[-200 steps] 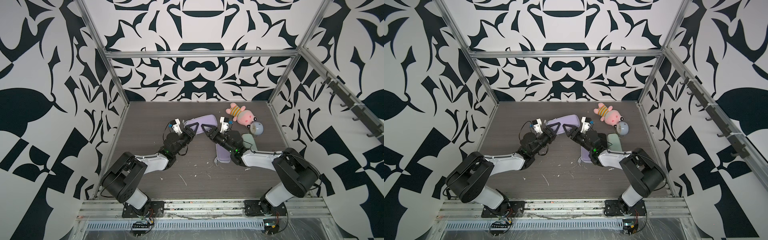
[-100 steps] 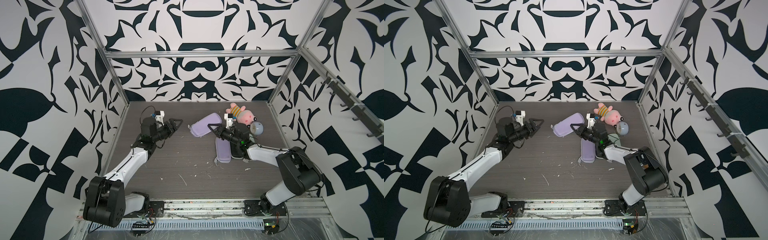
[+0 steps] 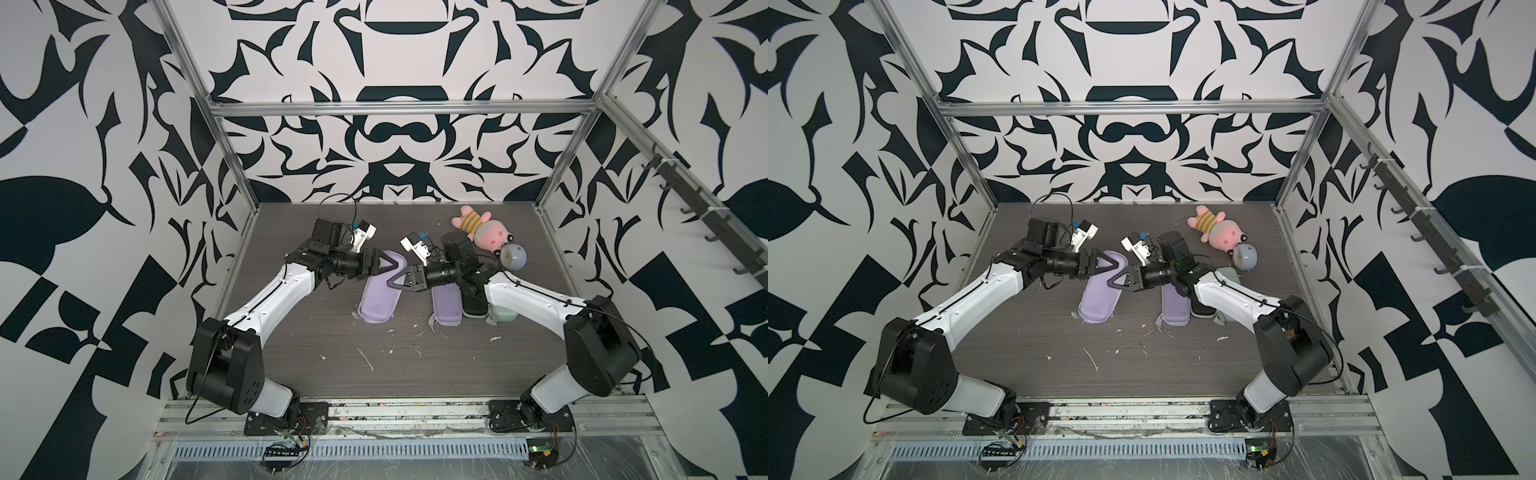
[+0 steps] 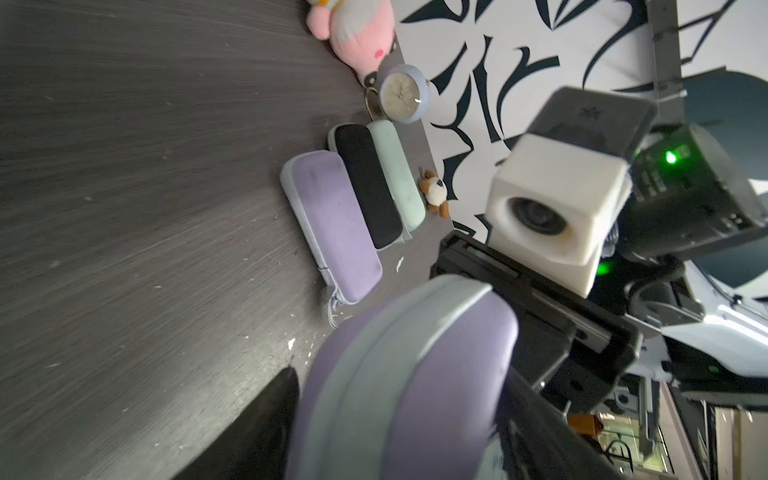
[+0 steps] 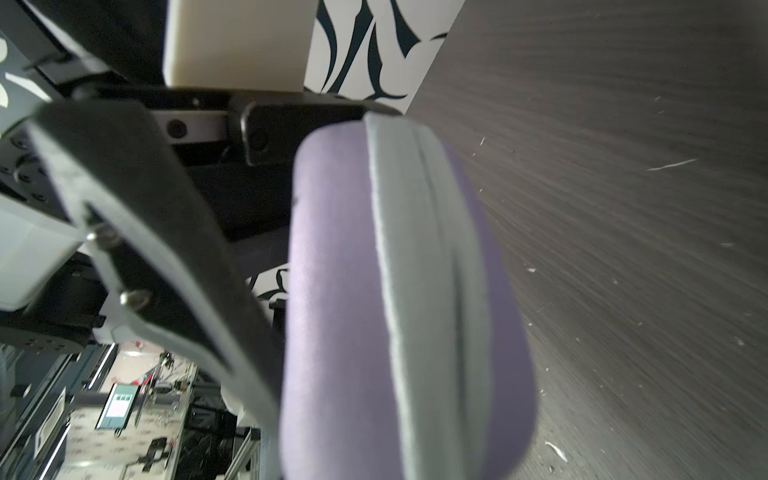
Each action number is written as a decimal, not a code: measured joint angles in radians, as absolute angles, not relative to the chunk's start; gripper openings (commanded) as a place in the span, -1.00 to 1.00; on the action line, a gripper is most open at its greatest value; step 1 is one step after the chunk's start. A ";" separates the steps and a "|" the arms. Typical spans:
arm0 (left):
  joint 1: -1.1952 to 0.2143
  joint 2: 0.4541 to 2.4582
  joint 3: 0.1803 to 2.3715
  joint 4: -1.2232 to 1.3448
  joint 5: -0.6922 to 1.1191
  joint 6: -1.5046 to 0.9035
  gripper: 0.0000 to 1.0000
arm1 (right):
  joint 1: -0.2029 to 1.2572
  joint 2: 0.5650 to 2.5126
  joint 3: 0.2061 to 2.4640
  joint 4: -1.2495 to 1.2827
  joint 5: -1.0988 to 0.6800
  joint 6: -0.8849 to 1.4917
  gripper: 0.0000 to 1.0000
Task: Put umbrellas into zippered umbrella sleeves
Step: Adjust the umbrella sleeve.
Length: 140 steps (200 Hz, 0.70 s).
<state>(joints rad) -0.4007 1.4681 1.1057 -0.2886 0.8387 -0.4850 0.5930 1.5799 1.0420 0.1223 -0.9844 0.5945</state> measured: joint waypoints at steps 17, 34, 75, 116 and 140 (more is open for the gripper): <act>-0.393 1.470 1.098 -0.259 0.871 -0.495 -0.07 | 0.582 1.586 1.062 0.094 -1.008 0.579 -0.85; -0.385 1.473 1.090 -0.228 0.895 -0.504 -0.36 | 0.569 1.586 1.071 0.077 -1.027 0.577 -0.34; -0.336 1.472 1.069 -0.160 0.865 -0.543 -0.73 | 0.560 1.549 1.004 0.128 -0.922 0.570 0.04; -0.281 1.407 0.982 0.025 0.743 -0.621 -0.69 | 0.607 1.373 0.789 0.144 -0.637 0.431 -0.29; -0.287 1.404 0.982 0.102 0.746 -0.662 -0.72 | 0.728 1.340 0.777 0.116 -0.416 0.254 -0.30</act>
